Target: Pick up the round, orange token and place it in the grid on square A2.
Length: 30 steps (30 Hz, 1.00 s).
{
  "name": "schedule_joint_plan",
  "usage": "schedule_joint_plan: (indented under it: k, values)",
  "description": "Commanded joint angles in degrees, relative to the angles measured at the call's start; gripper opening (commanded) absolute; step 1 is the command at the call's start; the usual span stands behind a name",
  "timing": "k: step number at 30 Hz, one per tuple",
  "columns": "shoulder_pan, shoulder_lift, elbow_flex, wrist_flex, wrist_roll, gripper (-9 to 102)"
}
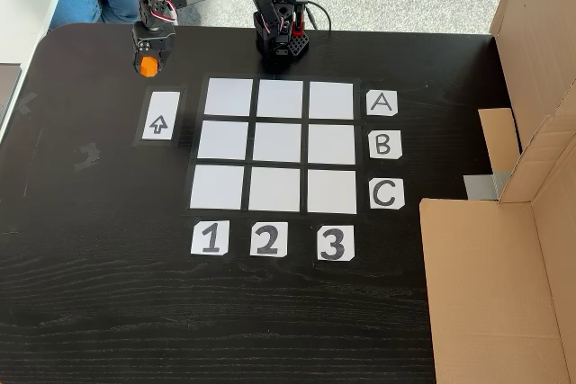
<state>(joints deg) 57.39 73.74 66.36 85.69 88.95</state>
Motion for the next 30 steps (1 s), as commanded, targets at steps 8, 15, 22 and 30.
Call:
schedule_joint_plan:
  k: [8, 15, 22, 30]
  values:
    - [-5.8, 14.3, 6.2, 0.3, -13.6, -1]
    - [-9.5, 20.2, 12.8, 0.3, -23.7, -1]
    - [-13.4, 27.7, 19.6, 0.4, -33.0, -1]
    - [-19.4, 36.2, 26.0, 2.2, -42.3, -1]
